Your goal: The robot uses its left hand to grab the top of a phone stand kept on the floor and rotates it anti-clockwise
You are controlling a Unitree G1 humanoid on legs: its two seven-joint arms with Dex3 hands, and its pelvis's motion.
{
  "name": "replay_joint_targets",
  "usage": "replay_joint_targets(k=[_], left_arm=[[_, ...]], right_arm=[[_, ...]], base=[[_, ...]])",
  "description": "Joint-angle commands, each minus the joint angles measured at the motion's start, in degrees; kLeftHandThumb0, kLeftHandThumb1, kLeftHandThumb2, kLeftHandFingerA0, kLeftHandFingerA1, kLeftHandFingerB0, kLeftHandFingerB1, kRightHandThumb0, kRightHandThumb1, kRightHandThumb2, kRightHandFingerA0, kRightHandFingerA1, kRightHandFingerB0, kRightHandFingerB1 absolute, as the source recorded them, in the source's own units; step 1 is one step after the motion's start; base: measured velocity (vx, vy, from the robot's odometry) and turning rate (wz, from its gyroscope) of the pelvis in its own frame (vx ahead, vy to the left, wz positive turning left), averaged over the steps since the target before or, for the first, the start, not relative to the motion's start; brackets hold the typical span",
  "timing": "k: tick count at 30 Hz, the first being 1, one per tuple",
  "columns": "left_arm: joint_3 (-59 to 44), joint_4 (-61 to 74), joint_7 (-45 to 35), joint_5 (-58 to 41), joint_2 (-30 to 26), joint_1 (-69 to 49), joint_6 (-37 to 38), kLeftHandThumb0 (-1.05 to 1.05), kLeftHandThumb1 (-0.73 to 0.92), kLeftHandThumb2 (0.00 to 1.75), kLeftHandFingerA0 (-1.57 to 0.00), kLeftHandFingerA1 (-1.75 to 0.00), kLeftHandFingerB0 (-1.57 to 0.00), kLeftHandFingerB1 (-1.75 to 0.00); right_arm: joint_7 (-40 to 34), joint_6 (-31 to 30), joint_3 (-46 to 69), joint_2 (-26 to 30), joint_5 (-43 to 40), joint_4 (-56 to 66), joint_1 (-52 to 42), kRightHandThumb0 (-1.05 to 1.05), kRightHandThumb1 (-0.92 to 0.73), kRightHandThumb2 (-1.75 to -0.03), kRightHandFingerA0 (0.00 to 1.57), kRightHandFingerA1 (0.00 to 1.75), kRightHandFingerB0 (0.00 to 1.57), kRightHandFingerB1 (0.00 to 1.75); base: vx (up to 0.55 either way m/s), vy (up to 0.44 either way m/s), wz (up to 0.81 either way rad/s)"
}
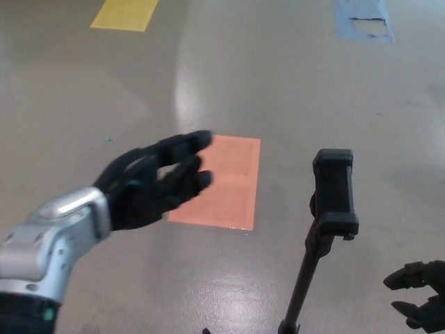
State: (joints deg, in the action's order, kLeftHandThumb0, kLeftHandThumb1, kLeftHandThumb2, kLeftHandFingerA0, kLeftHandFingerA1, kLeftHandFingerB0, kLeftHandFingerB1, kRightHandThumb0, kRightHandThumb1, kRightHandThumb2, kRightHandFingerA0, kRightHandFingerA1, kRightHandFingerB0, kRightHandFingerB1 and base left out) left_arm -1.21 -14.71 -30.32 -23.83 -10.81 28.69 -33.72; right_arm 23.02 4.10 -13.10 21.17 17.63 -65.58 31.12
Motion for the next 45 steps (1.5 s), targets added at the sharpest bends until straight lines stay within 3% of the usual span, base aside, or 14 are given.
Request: replay_joint_targets(k=[1,6,7,10,18,20,22,24,33,34,37,40,41,45], left_arm=[[-3.5,-7.9,-0.8,4.6,-4.7,-3.5,13.1,-0.80,0.52,0.87,0.00,-0.07,0.00,-0.09],[4.7,-15.3,6.0,19.1,-9.3,-7.7,30.5,-0.85,0.52,0.85,0.00,-0.01,0.00,-0.01],[9.3,-17.4,10.2,25.1,-11.5,-8.1,33.2,-0.87,0.54,0.92,0.00,-0.12,-0.02,-0.09],[24.0,-25.7,24.1,41.2,-16.3,-9.9,35.3,-0.90,0.57,0.94,0.00,-0.11,-0.10,-0.18],[26.8,-35.6,27.5,39.4,-17.2,-15.3,36.0,-0.81,0.57,0.85,-0.11,-0.40,-0.07,-0.32],[23.8,-38.5,24.0,34.8,-17.3,-16.8,37.1,-0.36,0.35,0.95,-0.01,-0.47,0.00,-0.47],[21.6,-40.5,21.9,31.5,-17.3,-17.9,37.7,-0.83,0.57,0.85,-0.64,-0.55,-0.12,-0.36],[20.1,-42.0,19.8,29.3,-17.4,-18.5,38.7,-0.72,0.62,0.60,-0.56,-0.38,-0.15,-0.27],[19.9,-44.8,19.3,28.1,-16.5,-17.3,40.9,-0.78,0.53,0.81,-0.43,-0.47,-0.12,-0.36],[19.8,-45.1,19.2,28.0,-16.4,-17.4,41.3,-0.73,0.51,0.81,-0.29,-0.44,-0.09,-0.36],[20.1,-46.0,19.2,28.3,-16.3,-17.2,42.1,-0.68,0.61,0.59,-0.54,-0.38,-0.16,-0.27],[20.6,-46.4,19.1,28.8,-16.4,-16.7,42.4,-0.79,0.54,0.81,-0.45,-0.47,-0.11,-0.36],[20.6,-47.0,18.8,29.0,-16.6,-16.4,43.1,-0.68,0.60,0.59,-0.61,-0.41,-0.16,-0.27],[20.9,-47.9,18.4,29.6,-16.9,-15.3,43.9,-0.76,0.53,0.81,-0.43,-0.47,-0.13,-0.37]], right_arm=[[-0.3,-0.1,0.1,0.4,0.0,-0.6,-0.7,-0.56,-0.63,-0.87,0.49,0.53,0.21,0.43],[-0.7,0.0,0.3,0.4,-0.2,-0.6,-2.0,-0.57,-0.63,-0.85,0.49,0.52,0.22,0.42],[-0.7,0.0,0.4,0.4,-0.3,-0.7,-2.2,-0.48,-0.76,-0.62,0.56,0.39,0.26,0.31],[-0.5,0.5,0.3,0.7,-0.3,-0.2,-4.4,-0.56,-0.63,-0.85,0.49,0.52,0.23,0.43],[-0.8,1.5,-0.1,0.6,-0.2,-0.1,-8.3,-0.56,-0.63,-0.85,0.49,0.51,0.22,0.43],[-0.9,1.6,-0.3,0.5,0.0,-0.1,-9.3,-0.49,-0.76,-0.62,0.54,0.39,0.27,0.32],[-0.9,1.7,-0.5,0.3,0.1,-0.1,-10.2,-0.57,-0.63,-0.86,0.49,0.52,0.23,0.43],[-1.0,1.7,-0.6,0.3,0.2,-0.1,-10.9,-0.55,-0.63,-0.87,0.49,0.52,0.23,0.43],[-1.8,1.3,-0.1,0.4,0.1,0.2,-11.6,-0.55,-0.63,-0.86,0.48,0.51,0.25,0.43],[-1.7,1.5,-0.2,0.5,0.2,0.4,-11.6,-0.47,-0.76,-0.63,0.56,0.39,0.29,0.32],[-1.6,2.0,-0.1,0.5,0.1,0.8,-12.0,-0.47,-0.77,-0.63,0.56,0.40,0.28,0.32],[-1.9,2.3,0.1,0.6,-0.1,1.3,-12.7,-0.47,-0.75,-0.63,0.57,0.40,0.29,0.32],[-2.5,2.6,0.0,0.3,0.1,1.3,-13.1,-0.55,-0.64,-0.86,0.51,0.52,0.27,0.44],[-2.8,2.5,0.1,0.1,0.0,1.3,-13.2,-0.55,-0.64,-0.86,0.51,0.52,0.26,0.44]], base=[[0.00,0.000,0.00],[0.00,0.000,0.00],[0.00,0.000,0.00],[0.00,0.000,0.00],[0.00,0.000,0.00],[0.00,0.000,0.00],[0.00,0.000,0.00],[0.00,0.000,0.00],[0.00,0.000,0.00],[0.00,0.000,0.00],[0.00,0.000,0.00],[0.00,0.000,0.00],[0.00,0.000,0.00],[0.00,0.000,0.00]])
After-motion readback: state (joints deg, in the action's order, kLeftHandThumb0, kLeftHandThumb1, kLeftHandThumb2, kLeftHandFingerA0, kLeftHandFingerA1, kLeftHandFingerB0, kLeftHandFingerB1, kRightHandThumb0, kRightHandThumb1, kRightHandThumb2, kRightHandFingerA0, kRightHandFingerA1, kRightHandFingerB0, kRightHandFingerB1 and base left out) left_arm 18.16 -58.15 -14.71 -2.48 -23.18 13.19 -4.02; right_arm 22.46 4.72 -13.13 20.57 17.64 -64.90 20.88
